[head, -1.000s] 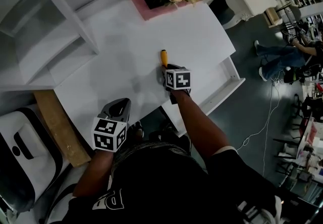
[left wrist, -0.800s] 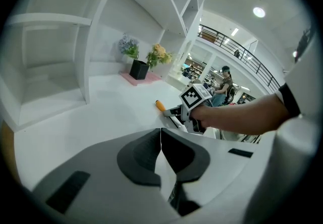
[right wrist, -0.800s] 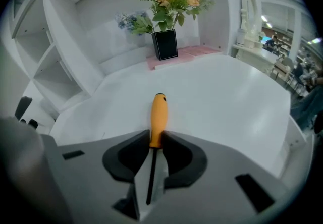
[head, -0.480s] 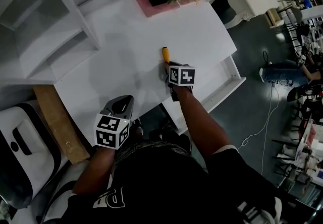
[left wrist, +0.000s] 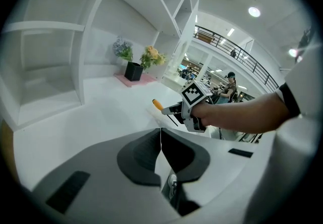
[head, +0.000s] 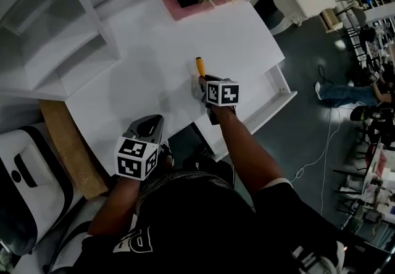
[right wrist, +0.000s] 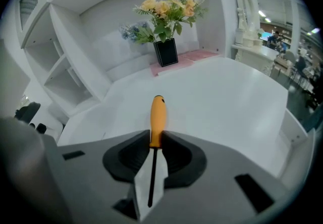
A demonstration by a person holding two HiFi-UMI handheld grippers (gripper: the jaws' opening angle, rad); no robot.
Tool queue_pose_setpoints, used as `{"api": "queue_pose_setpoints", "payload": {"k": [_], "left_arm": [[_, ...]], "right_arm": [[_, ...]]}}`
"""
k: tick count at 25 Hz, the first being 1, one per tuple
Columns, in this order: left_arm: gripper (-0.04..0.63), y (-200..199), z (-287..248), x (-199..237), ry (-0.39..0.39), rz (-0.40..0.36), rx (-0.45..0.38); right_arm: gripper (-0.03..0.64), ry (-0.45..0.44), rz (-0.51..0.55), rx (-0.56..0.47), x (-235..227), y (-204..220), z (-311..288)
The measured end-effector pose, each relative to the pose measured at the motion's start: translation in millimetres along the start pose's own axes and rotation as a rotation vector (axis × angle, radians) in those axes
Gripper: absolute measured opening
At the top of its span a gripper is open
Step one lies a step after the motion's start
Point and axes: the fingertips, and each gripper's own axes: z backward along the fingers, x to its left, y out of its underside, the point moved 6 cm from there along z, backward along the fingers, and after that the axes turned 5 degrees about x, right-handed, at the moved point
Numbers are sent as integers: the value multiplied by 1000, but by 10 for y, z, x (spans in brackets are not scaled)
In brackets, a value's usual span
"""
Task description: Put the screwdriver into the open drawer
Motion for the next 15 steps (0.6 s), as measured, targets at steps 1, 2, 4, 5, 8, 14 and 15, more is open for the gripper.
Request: {"api": "queue_pose_setpoints", "payload": {"k": [1, 2, 4, 5, 8, 14, 15], "left_arm": [[15, 0, -1, -23, 2, -5, -1], [15, 2, -1, -48, 5, -10, -2], [15, 5, -3, -103, 11, -18, -7], [15, 5, -8, -130, 14, -22, -9], [15, -4, -30, -207, 21, -34, -15], [15, -20, -63, -379, 25, -54, -25], [15, -16, -67, -407, 24, -58, -25]], "right_arm": [[83, -2, -1, -5, 2, 2, 31], [83, -3, -1, -11, 5, 7, 63], [83, -5, -1, -22, 9, 17, 131], [83, -7, 0, -28, 11, 20, 165], [83, -17, 0, -45, 19, 36, 267], [83, -43, -13, -82, 14, 95, 465], [83, -49, -14, -89, 12, 103, 494]]}}
